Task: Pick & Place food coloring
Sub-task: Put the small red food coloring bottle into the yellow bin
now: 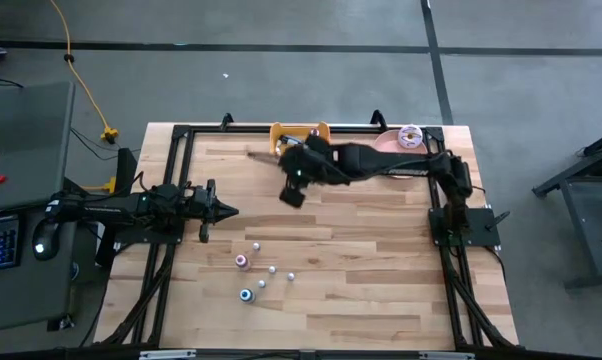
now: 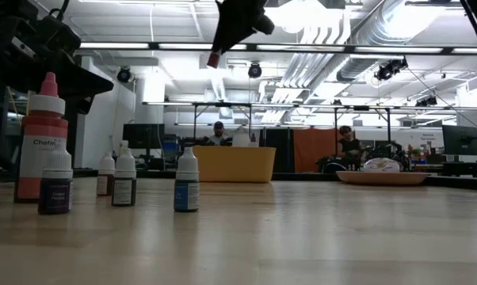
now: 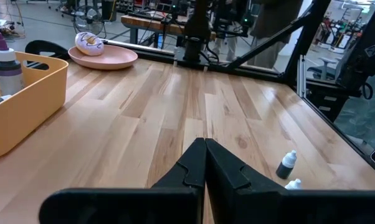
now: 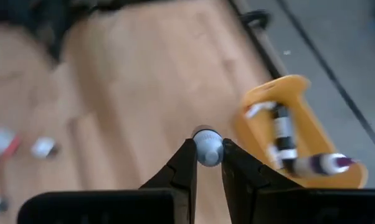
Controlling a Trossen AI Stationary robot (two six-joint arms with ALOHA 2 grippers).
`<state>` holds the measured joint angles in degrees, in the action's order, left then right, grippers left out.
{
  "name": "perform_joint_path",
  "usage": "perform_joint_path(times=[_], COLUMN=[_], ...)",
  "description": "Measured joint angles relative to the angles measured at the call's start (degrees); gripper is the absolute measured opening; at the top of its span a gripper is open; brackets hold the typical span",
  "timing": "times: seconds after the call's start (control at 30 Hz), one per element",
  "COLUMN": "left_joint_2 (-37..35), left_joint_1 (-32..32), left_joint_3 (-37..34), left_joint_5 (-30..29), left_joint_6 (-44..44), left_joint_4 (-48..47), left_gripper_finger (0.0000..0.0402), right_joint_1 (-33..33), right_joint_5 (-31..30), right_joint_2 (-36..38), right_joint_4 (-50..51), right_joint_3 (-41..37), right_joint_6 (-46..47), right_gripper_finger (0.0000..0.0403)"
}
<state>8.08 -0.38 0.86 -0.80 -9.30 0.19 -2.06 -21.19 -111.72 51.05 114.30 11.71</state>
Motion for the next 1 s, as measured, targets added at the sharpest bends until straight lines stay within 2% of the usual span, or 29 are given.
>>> perform_joint_path(times=[0.3,0.57,1.0], left_joint_2=[0.0,0.0,0.0], left_joint_1=[0.0,0.0,0.0], left_joint_3=[0.0,0.0,0.0], left_joint_5=[0.0,0.0,0.0], left_joint_6=[0.0,0.0,0.0], left_joint_4=[0.0,0.0,0.0], left_gripper_finger=[0.0001,0.0001,0.0001], right_joint_1=[-8.0,-14.2,-17.5], right_joint_5=[-5.7,-3.2,1.7], right_joint_2=[-0.3,-7.1,-18.8], right_joint_4=[-3.4,-9.0,-14.6], right_joint_3=[0.0,0.0,0.0], right_joint_6=[9.0,16.4,31.8], right_gripper_finger=[0.0044,0.0044,0.0044])
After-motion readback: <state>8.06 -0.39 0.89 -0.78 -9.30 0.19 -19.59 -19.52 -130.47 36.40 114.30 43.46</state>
